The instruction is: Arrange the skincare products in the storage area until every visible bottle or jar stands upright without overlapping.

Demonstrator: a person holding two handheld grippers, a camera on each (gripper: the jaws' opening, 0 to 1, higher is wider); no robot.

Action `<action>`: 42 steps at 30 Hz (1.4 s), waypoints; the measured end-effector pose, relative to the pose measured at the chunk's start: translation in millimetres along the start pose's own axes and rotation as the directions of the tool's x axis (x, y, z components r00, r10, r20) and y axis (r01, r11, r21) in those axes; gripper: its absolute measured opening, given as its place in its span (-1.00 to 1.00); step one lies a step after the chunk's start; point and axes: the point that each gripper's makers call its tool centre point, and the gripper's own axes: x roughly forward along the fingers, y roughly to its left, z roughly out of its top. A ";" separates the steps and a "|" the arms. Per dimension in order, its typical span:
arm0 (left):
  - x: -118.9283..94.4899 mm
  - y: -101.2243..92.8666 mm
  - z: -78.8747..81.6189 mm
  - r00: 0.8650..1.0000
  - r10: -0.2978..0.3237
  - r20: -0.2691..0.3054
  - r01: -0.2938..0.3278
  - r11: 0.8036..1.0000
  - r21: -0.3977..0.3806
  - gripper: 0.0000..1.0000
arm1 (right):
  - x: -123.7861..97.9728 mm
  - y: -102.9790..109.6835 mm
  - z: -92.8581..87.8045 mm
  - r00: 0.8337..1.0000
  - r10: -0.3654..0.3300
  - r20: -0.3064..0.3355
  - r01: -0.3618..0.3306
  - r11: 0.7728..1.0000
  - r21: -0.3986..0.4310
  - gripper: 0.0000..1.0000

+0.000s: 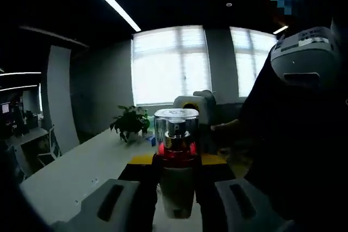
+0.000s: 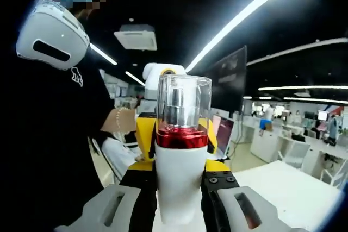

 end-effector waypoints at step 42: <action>3.5 29.8 -73.7 0.966 0.257 0.023 -0.254 0.962 -0.097 0.44 | -34.2 -27.7 -71.4 0.995 -0.103 -0.013 0.103 0.991 0.084 -0.56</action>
